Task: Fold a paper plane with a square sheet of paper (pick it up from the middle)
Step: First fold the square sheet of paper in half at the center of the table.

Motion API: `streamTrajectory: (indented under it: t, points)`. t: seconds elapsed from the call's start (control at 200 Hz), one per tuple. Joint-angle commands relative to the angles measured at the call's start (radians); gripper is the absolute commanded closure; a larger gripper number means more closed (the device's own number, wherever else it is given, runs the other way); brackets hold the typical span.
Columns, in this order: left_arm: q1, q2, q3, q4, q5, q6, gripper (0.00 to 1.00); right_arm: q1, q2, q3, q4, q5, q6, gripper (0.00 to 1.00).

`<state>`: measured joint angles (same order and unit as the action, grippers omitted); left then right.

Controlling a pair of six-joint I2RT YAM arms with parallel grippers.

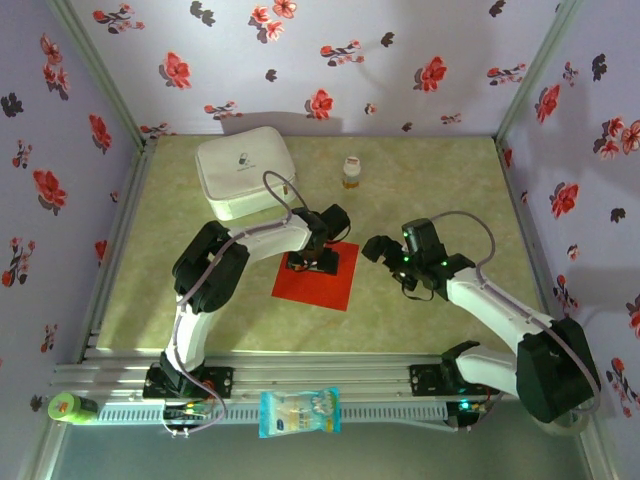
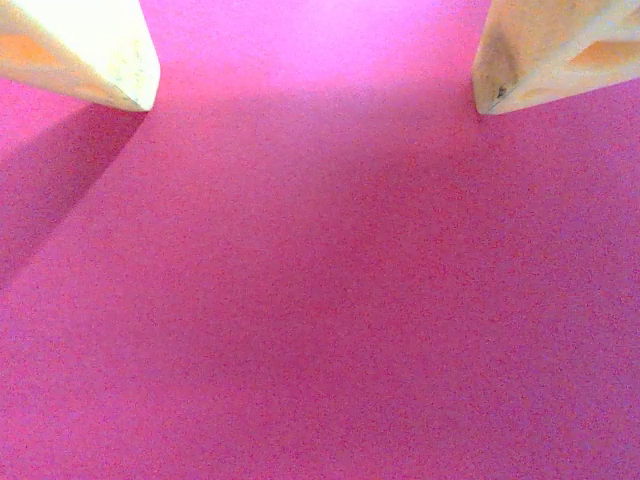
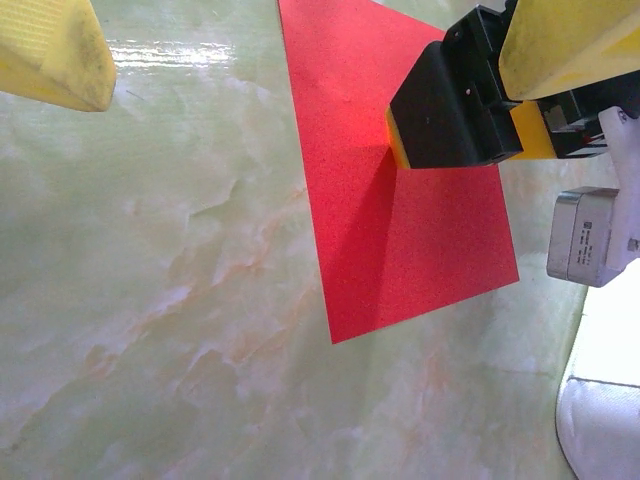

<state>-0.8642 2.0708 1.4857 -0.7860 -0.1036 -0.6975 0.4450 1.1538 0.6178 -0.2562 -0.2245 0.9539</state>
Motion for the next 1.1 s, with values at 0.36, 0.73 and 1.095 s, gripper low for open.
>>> streamTrajectory:
  t: [0.36, 0.73, 1.095]
  points:
    - [-0.027, 0.007, 0.094, -0.077, -0.042, -0.01, 0.17, -0.003, -0.044, -0.001, -0.016, 0.025, -0.006, 0.01]
    - [-0.026, 0.048, 0.08, -0.045, 0.017, 0.022, 0.16, -0.003, -0.055, -0.01, -0.023, 0.025, -0.009, 0.01]
    - [-0.024, 0.089, 0.0, -0.013, 0.031, 0.019, 0.19, -0.003, -0.063, -0.02, -0.022, 0.021, 0.007, 0.01]
